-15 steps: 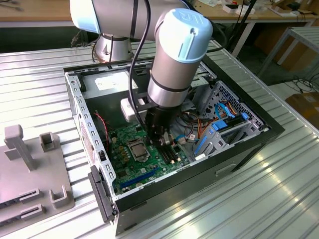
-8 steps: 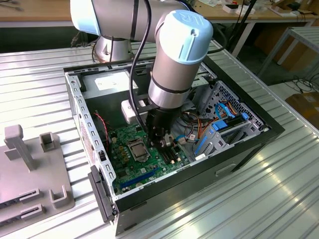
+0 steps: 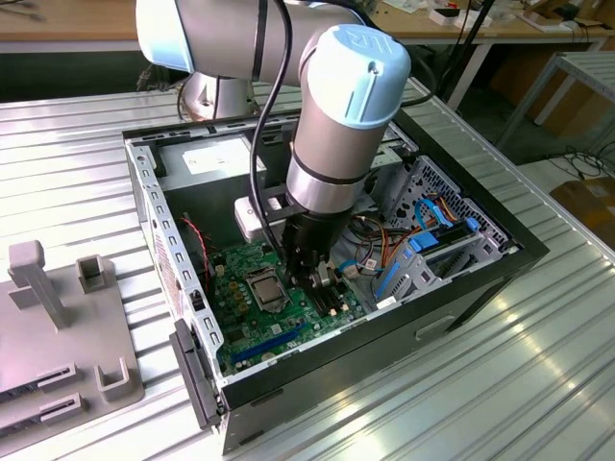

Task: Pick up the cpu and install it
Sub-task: 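Install the first cpu locking lever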

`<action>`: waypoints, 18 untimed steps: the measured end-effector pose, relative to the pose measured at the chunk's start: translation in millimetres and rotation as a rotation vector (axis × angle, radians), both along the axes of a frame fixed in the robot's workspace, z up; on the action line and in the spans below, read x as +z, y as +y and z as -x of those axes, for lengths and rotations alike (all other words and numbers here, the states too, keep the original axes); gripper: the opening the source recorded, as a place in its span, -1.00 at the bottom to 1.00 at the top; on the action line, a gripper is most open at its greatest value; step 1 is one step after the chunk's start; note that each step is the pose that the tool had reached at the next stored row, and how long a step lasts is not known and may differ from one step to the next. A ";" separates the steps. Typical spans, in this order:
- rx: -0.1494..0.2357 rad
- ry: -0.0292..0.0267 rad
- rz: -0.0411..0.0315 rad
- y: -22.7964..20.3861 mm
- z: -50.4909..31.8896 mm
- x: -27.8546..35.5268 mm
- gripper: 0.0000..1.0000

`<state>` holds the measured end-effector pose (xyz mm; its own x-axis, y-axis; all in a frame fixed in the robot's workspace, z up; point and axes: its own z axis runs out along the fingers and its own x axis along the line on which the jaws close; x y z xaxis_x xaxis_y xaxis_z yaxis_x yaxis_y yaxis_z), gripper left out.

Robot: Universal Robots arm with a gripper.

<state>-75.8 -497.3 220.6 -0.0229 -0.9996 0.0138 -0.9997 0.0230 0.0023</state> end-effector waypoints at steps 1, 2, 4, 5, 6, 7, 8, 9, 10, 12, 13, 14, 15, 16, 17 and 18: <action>0.000 0.0001 0.0014 -0.4 0.0 -0.7 -0.79; 0.000 0.0000 0.0023 -0.6 0.0 -1.7 -0.79; 0.001 0.0000 0.0031 -0.9 -0.1 -2.5 -0.79; 0.001 0.0000 0.0030 -0.9 -0.1 -2.6 -0.79; 0.003 -0.0001 0.0030 -1.1 -0.2 -2.9 -0.79; 0.004 0.0000 0.0030 -1.2 -0.2 -3.0 -0.79; 0.005 0.0000 0.0031 -1.3 -0.2 -3.0 -0.79; 0.007 0.0000 0.0031 -1.4 -0.2 -3.2 -0.79; 0.008 0.0000 0.0032 -1.5 -0.2 -3.4 -0.79; 0.010 0.0000 0.0032 -1.7 -0.3 -4.0 -0.79; 0.011 0.0000 0.0033 -1.8 -0.5 -4.7 -0.79; 0.012 0.0000 0.0031 -1.9 -0.5 -5.1 -0.79; 0.013 -0.0001 0.0031 -2.0 -0.6 -5.4 -0.79; 0.014 0.0000 0.0031 -2.2 -0.7 -5.7 -0.79; 0.015 0.0000 0.0031 -2.2 -0.9 -5.9 -0.79; 0.016 0.0000 0.0032 -2.3 -1.2 -6.4 -0.79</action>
